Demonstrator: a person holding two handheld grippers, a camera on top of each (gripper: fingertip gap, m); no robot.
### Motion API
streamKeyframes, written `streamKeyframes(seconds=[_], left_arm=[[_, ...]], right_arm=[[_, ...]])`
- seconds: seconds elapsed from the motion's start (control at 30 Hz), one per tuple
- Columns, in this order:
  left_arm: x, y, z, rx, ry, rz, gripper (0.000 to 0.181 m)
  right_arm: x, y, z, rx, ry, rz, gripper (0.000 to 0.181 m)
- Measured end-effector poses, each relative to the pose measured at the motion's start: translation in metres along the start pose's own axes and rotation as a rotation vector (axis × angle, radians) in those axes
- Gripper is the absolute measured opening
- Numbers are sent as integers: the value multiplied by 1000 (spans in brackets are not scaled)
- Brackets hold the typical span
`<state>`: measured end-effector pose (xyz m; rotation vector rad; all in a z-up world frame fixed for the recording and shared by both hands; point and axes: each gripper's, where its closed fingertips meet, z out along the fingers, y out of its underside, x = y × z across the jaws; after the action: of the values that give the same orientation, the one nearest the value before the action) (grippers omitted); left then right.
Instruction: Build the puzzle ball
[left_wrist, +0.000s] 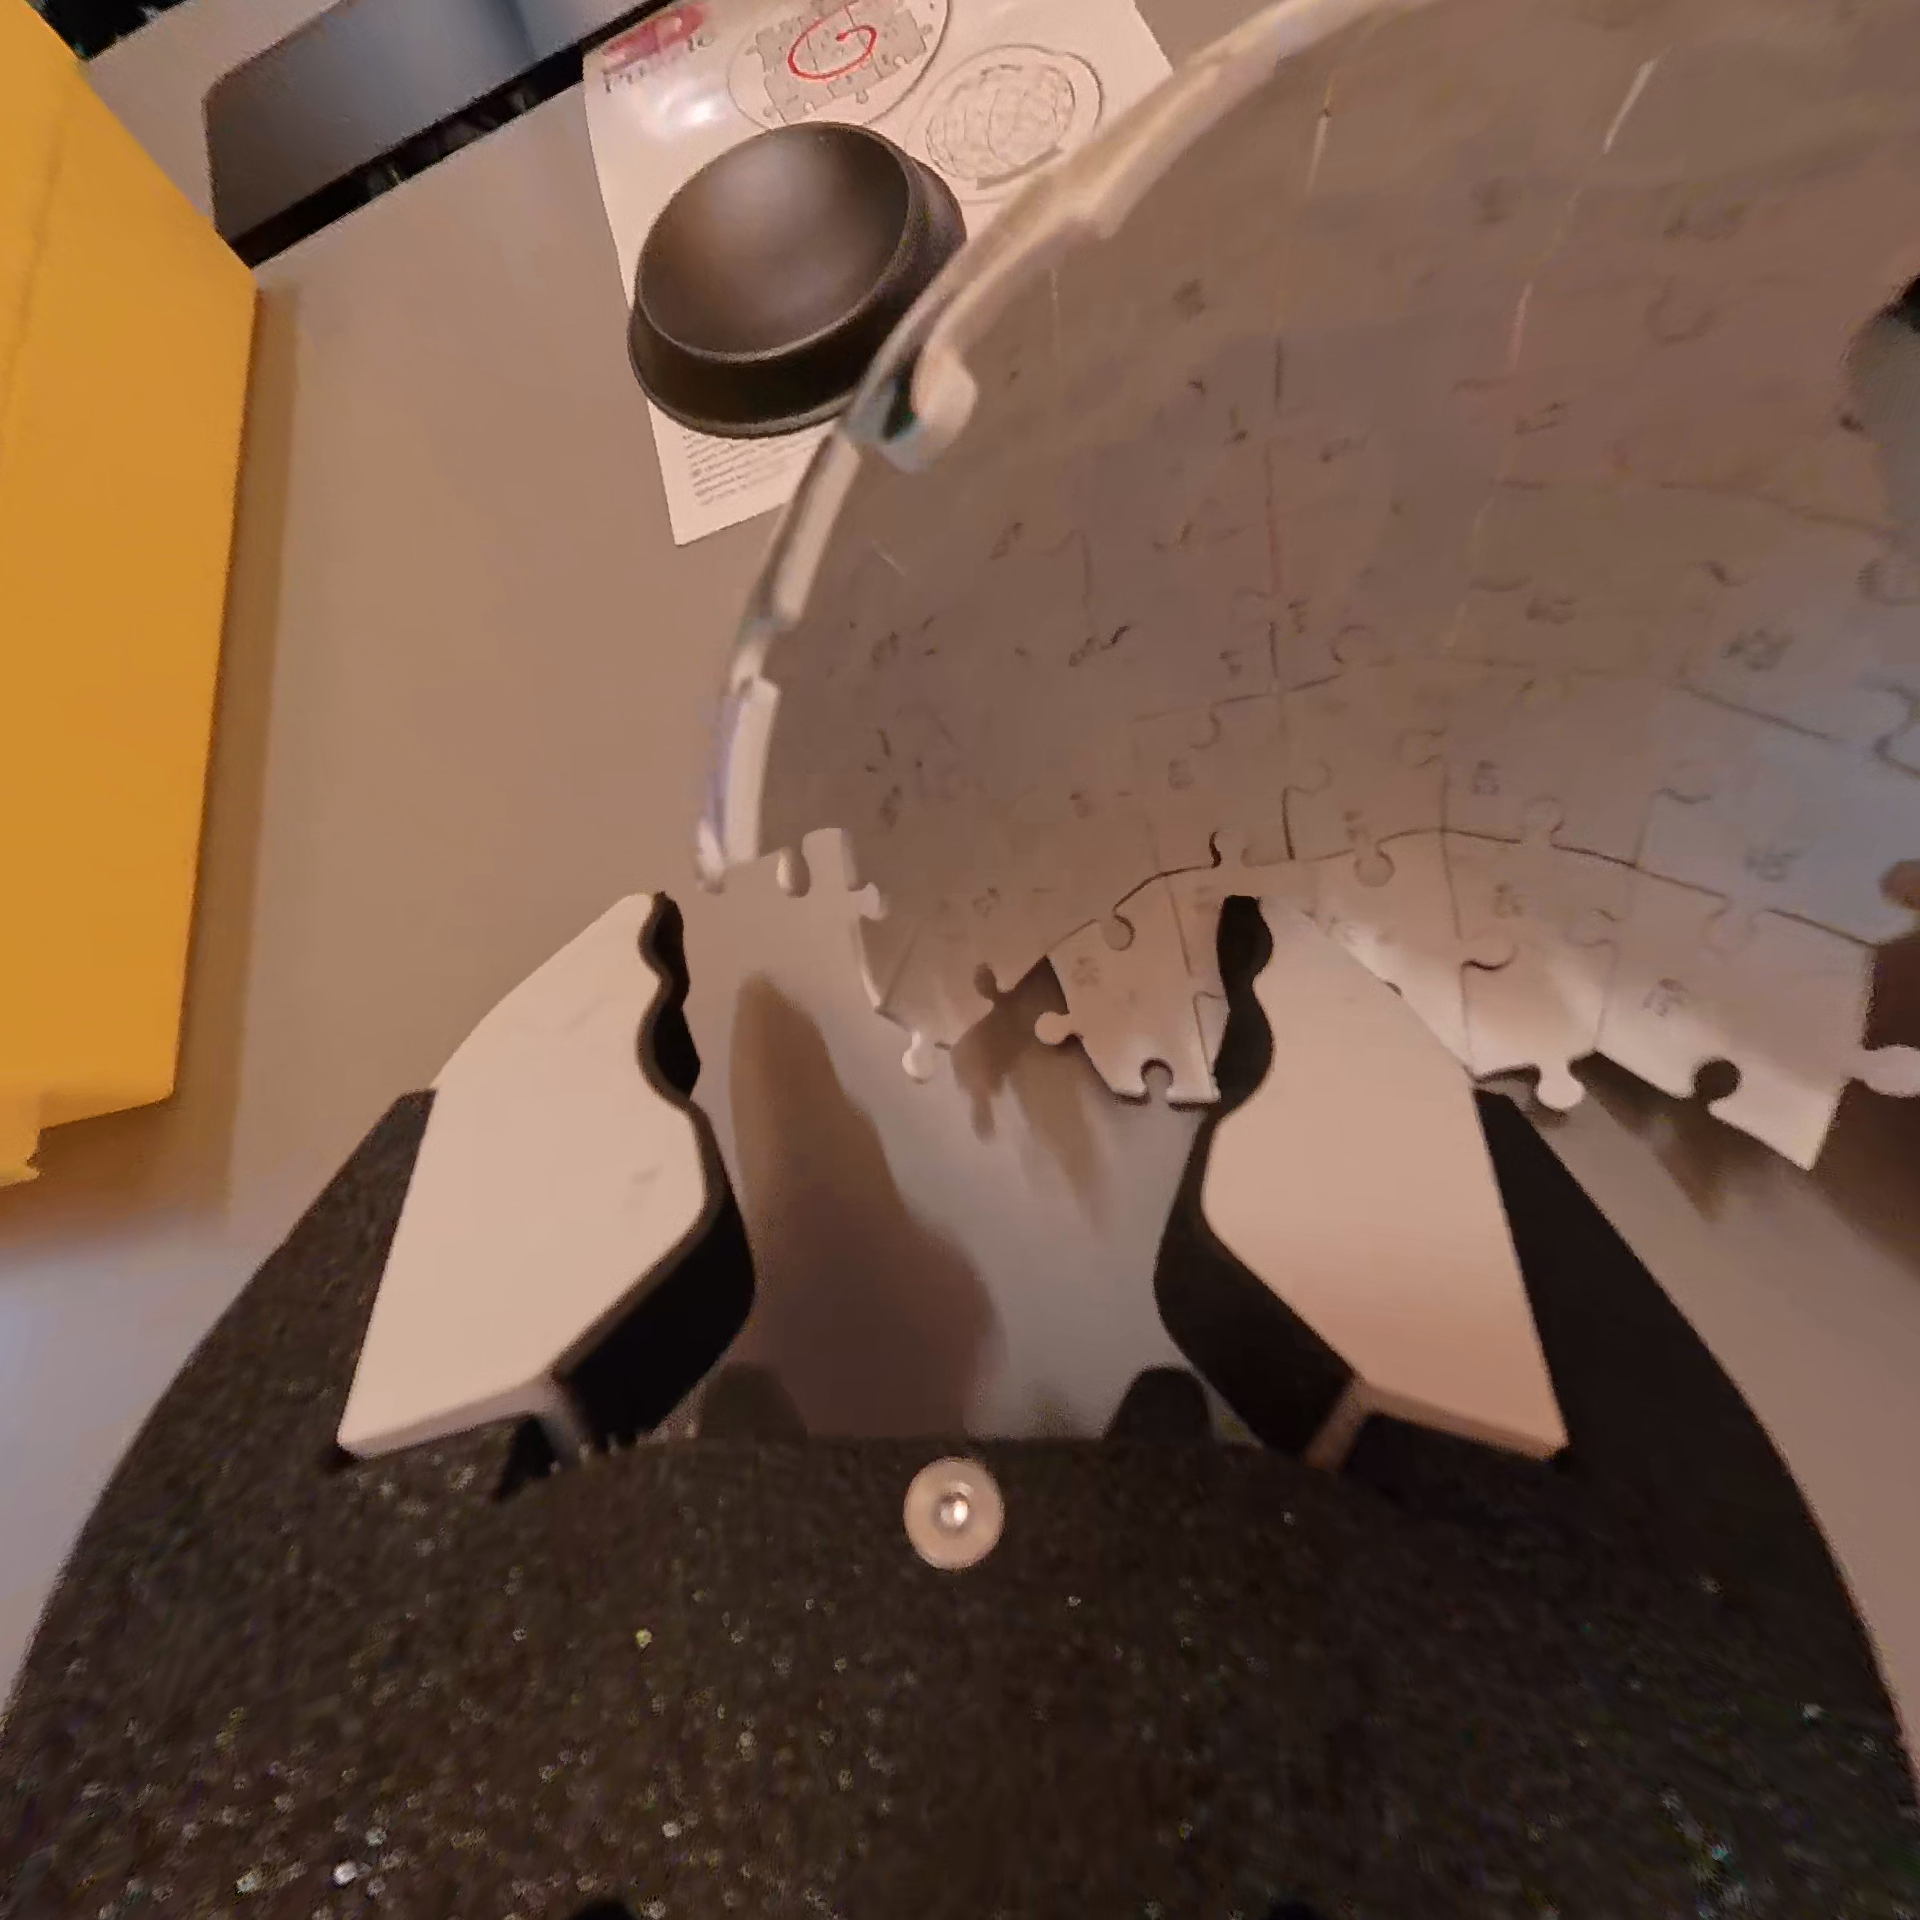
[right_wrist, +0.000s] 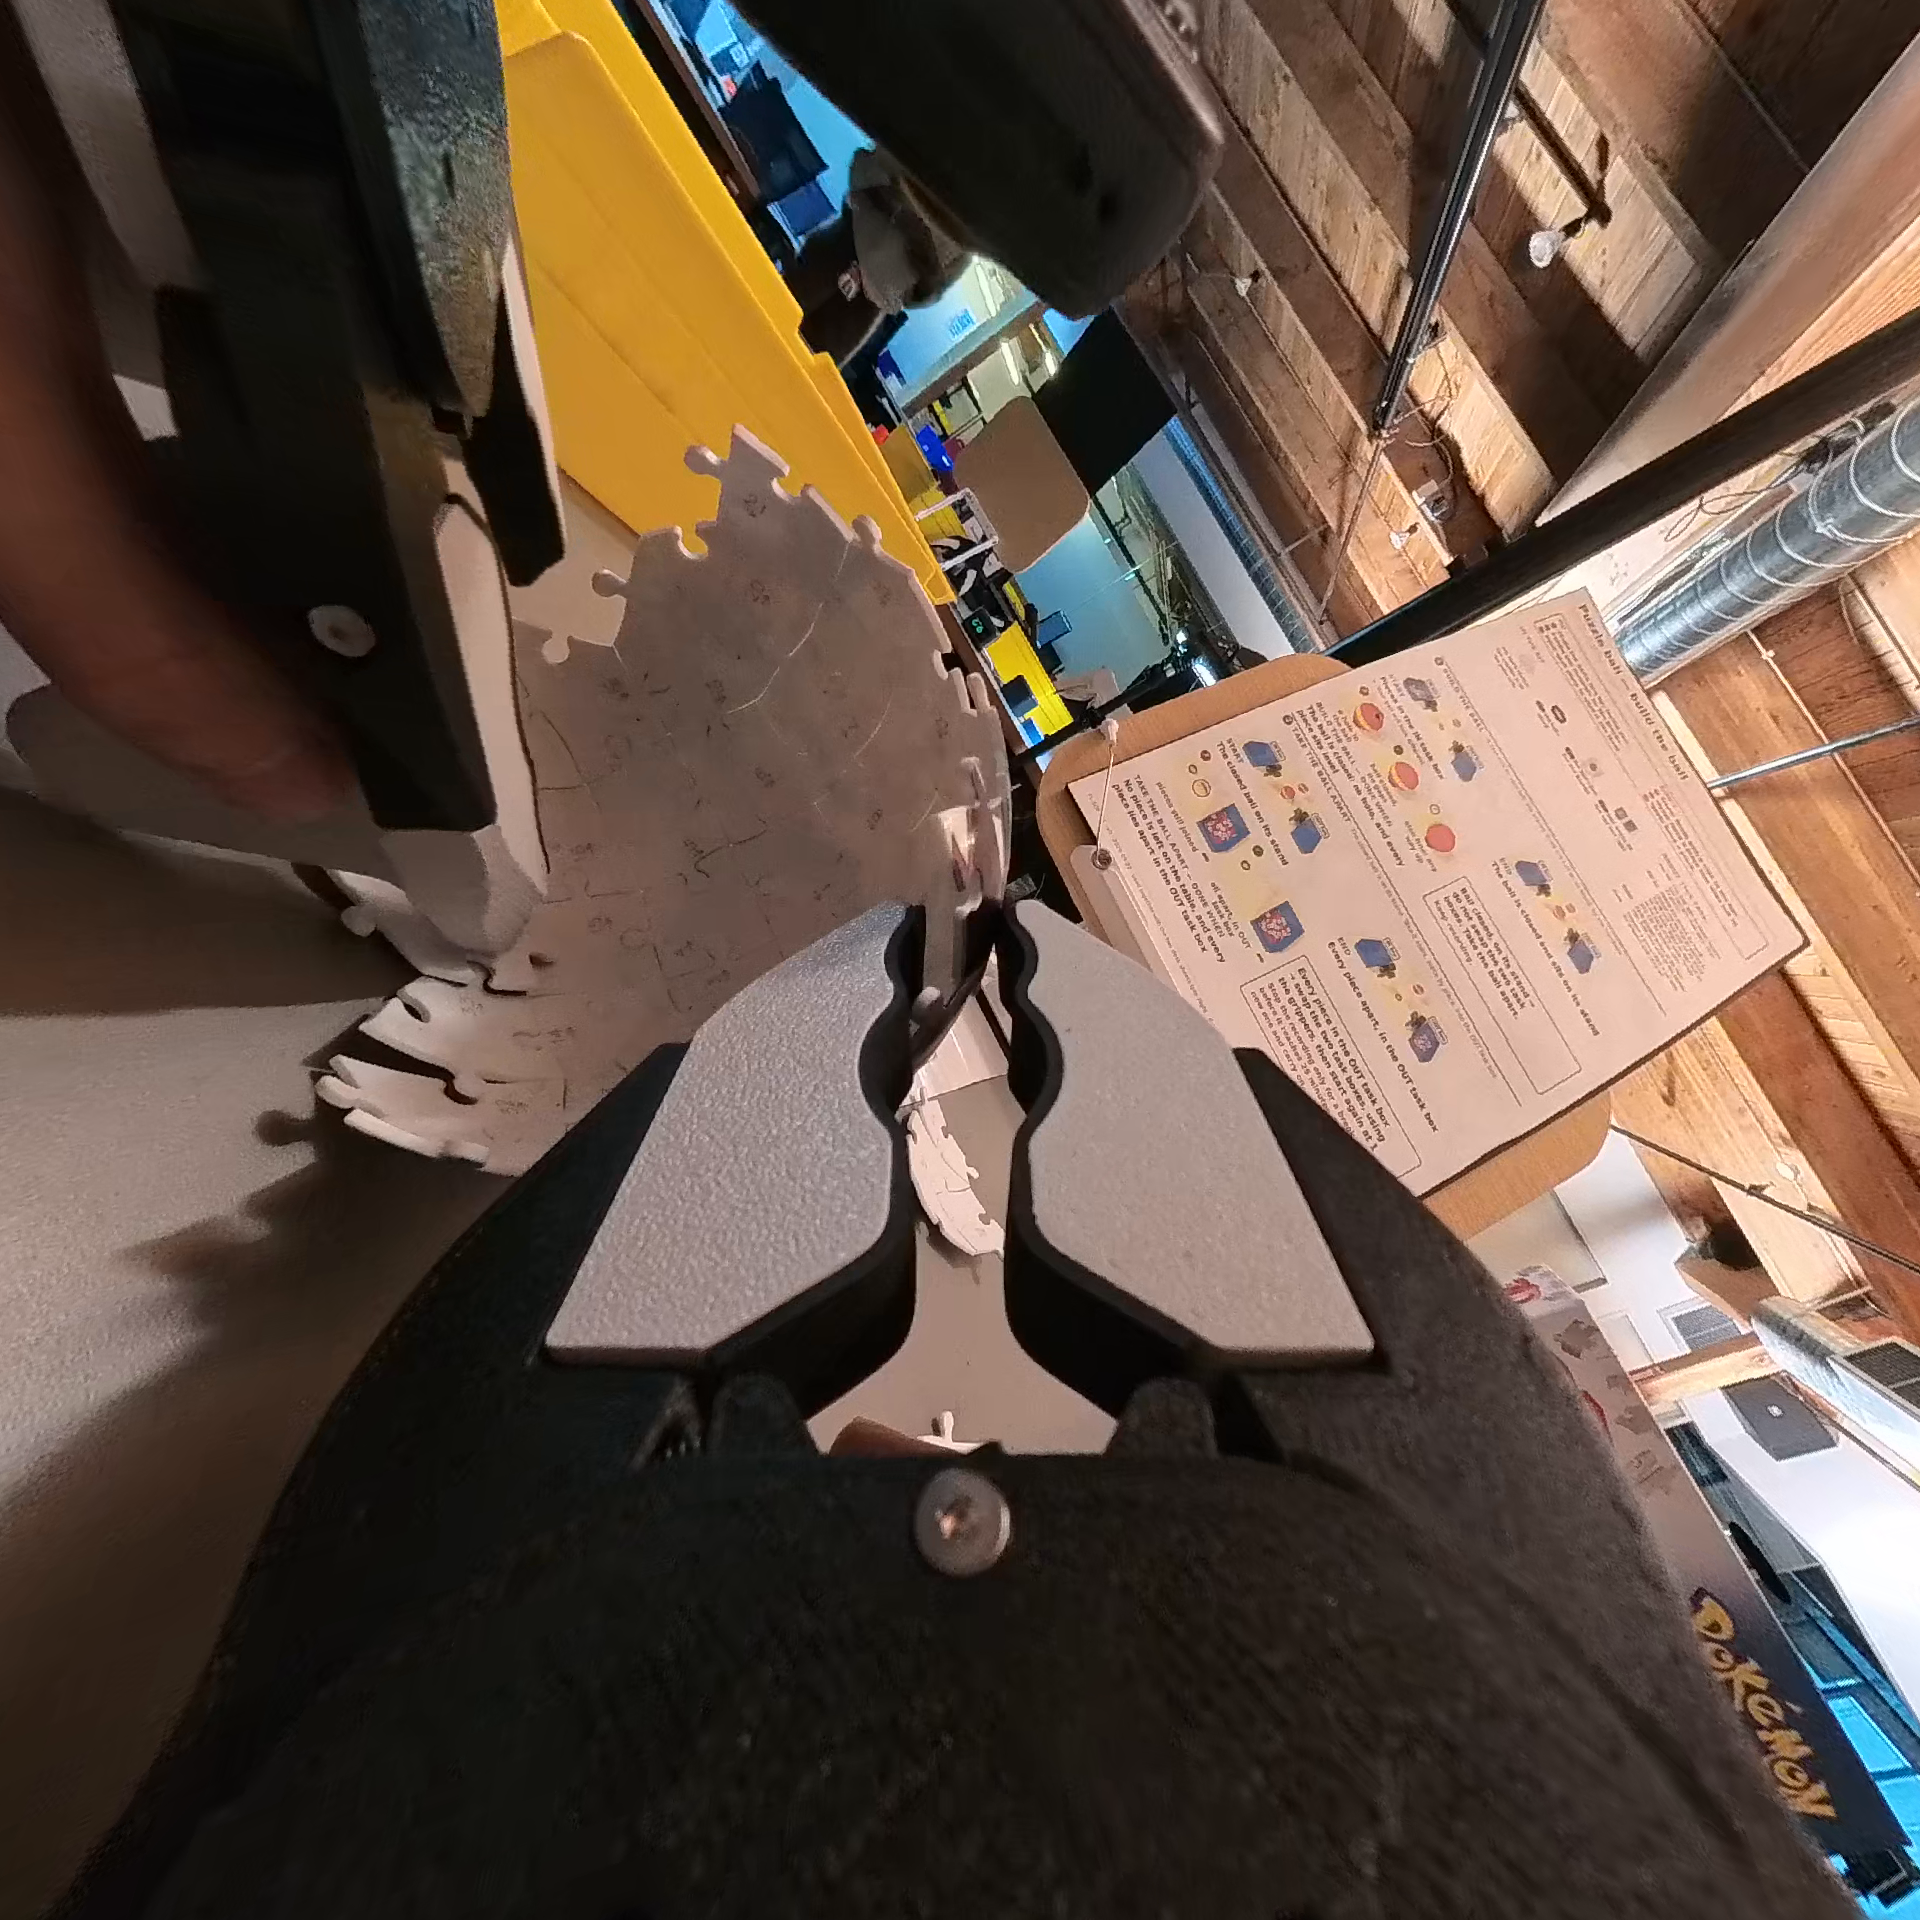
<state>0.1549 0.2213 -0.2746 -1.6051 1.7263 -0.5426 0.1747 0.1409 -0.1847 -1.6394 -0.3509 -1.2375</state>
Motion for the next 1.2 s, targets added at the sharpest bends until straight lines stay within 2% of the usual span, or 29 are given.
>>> streamKeyframes(seconds=[0.1,0.23,0.37,0.5,0.73,1.0,1.1,1.2], left_arm=[[6,1,1,-41,48,-19,87],[11,-3,-1,-32,35,84,77],[1,0,-1,-18,10,39,92],[-8,0,-2,-6,-44,72,105],[-5,-9,-4,41,-90,207,96],[-6,0,1,-4,-4,23,99],[1,1,2,-2,67,-70,100],[1,2,4,-14,80,-95,100]], right_arm=[[0,0,0,1,0,0,13],[0,0,0,0,0,0,13],[0,1,0,-2,0,-1,13],[0,0,0,2,-1,-1,13],[0,0,0,0,-1,0,13],[1,2,1,-4,0,4,14],[1,2,1,-5,0,6,13],[1,2,1,-4,0,7,13]])
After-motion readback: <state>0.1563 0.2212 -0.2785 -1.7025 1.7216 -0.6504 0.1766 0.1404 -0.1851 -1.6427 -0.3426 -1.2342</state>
